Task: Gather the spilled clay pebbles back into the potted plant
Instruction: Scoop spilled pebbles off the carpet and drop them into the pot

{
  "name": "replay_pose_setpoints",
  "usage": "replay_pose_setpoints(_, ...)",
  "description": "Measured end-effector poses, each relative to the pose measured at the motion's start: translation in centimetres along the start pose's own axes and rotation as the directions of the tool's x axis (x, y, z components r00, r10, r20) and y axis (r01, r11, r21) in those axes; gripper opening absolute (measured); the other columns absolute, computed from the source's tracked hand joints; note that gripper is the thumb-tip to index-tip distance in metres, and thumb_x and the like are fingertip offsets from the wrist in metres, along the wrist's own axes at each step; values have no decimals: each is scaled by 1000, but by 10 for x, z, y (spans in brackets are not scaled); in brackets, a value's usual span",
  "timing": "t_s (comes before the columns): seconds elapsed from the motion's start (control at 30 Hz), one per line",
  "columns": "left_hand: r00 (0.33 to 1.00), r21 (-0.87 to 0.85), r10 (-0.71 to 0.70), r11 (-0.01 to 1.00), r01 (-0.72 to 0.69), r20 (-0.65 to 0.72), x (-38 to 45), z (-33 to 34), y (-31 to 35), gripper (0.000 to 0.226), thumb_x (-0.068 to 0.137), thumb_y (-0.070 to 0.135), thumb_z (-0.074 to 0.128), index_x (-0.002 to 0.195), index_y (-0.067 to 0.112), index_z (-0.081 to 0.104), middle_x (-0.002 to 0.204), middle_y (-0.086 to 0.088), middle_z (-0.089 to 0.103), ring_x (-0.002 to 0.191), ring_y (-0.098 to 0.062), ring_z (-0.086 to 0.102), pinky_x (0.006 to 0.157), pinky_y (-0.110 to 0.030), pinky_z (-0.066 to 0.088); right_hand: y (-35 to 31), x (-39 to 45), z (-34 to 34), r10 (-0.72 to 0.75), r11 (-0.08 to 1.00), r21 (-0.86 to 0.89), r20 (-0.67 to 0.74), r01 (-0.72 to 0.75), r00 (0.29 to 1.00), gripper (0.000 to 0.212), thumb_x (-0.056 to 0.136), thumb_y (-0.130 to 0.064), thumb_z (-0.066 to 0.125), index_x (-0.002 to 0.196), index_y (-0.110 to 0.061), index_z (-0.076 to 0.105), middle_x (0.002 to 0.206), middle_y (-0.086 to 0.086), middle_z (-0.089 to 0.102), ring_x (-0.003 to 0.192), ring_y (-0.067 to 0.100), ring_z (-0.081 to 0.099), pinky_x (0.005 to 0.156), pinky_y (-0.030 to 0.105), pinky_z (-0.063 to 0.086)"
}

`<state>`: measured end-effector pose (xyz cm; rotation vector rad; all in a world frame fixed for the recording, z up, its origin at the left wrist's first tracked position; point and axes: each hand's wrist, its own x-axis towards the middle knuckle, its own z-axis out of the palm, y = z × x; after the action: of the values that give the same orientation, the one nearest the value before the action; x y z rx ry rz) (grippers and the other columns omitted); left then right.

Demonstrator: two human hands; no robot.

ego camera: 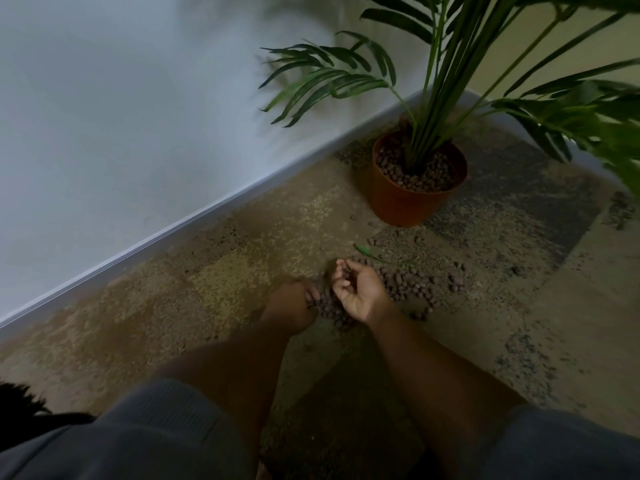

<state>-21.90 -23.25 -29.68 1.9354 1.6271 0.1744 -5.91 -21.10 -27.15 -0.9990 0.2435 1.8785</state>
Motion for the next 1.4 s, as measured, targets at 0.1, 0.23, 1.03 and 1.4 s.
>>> replay_pose_setpoints(0.1,1000,-15,-12,1000,12,16,0,1,2,20,78,27,67,97,31,62,90,12,63,86,-8,62,74,-21,50,1,-2,4,13,999,37,-38,-11,999,27,103,-17,37,84,-5,52,77,8,49,66,15,51,41,18,46)
replay_pose_setpoints(0.23,995,-118,-103,988,102,-8,1,1,8,13,81,26,66,95,25,66,88,12,61,85,-7,61,71,-16,42,2,-7,11,5,1000,16,-96,-3,995,34,103,-17,35,81,-1,55,91,15,58,99,28,61,75,30,58)
replay_pose_setpoints(1.03,881,-870,-284,-434,235,379,75,-60,175,32,102,27,34,108,15,63,114,2,56,97,-14,62,61,-19,52,-64,-64,48,-399,832,376,-103,407,911,28,100,-22,33,100,-6,56,109,12,60,95,25,63,88,34,55)
replay_pose_setpoints(1.4,960,-899,-166,-417,138,225,129,-89,234,42,101,21,39,140,4,43,141,-11,45,125,-25,50,90,-27,53,-142,-72,86,-535,784,363,-16,504,845,45,99,-21,27,132,-3,53,128,18,55,121,30,54,107,39,45)
